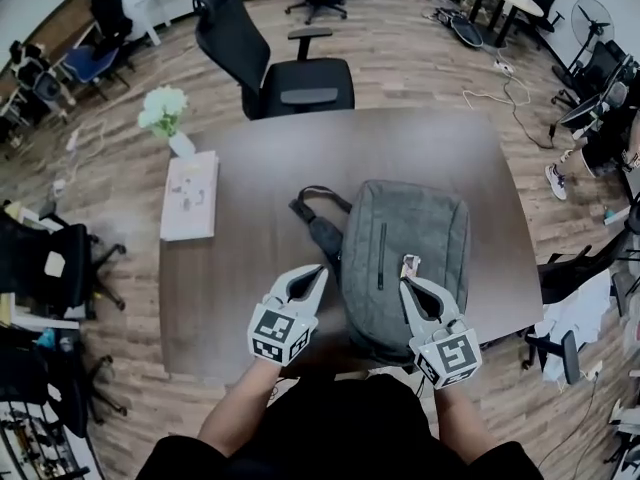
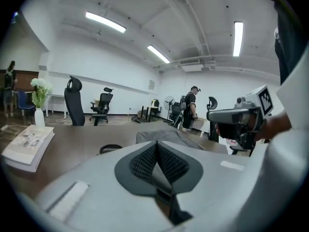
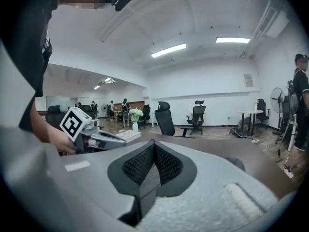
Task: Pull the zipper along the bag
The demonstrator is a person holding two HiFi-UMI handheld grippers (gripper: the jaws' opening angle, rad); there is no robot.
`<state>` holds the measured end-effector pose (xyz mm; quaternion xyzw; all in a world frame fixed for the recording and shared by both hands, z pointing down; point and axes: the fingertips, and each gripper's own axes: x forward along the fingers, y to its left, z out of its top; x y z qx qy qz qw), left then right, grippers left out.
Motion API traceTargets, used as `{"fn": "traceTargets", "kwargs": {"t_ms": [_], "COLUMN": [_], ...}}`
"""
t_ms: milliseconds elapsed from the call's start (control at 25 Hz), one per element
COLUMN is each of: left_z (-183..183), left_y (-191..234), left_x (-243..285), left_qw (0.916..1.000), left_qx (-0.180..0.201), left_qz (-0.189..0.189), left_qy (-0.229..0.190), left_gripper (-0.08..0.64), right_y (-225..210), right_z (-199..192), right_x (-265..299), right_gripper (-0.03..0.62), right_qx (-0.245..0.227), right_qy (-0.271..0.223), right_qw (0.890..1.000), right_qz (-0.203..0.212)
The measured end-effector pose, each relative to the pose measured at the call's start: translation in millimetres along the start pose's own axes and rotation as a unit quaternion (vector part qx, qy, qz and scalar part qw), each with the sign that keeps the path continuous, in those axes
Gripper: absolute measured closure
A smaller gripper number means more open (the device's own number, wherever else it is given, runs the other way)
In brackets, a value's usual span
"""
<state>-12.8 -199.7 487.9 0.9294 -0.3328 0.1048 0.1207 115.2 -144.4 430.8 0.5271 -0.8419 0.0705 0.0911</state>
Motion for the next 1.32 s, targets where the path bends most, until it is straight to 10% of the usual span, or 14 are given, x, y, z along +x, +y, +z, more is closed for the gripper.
{"fn": "traceTargets", "kwargs": {"t_ms": [280,1320], "left_z": [46.6,51.3], "left_y": [-27.1,-48.7], "left_x": [-12.1,-2.2], "left_qw": [0.9967,0.9969], "left_qx": [-0.021,0.015], "left_qz": [0.036,0.041], "left_qy": [-0.069,-0.065], "left_gripper": [0.541,0.541], "right_y": [-35.9,-47.5], "right_z": [30.6,49.5], "right_x": [-12.5,-50.2], "right_gripper": [0.591,0.591], "right_qx": [-0.028,-0.077], "right_qy": [-0.057,-0.119], "right_qw": [0.998,0.989], "right_qz": [-0.016,-0.052]}}
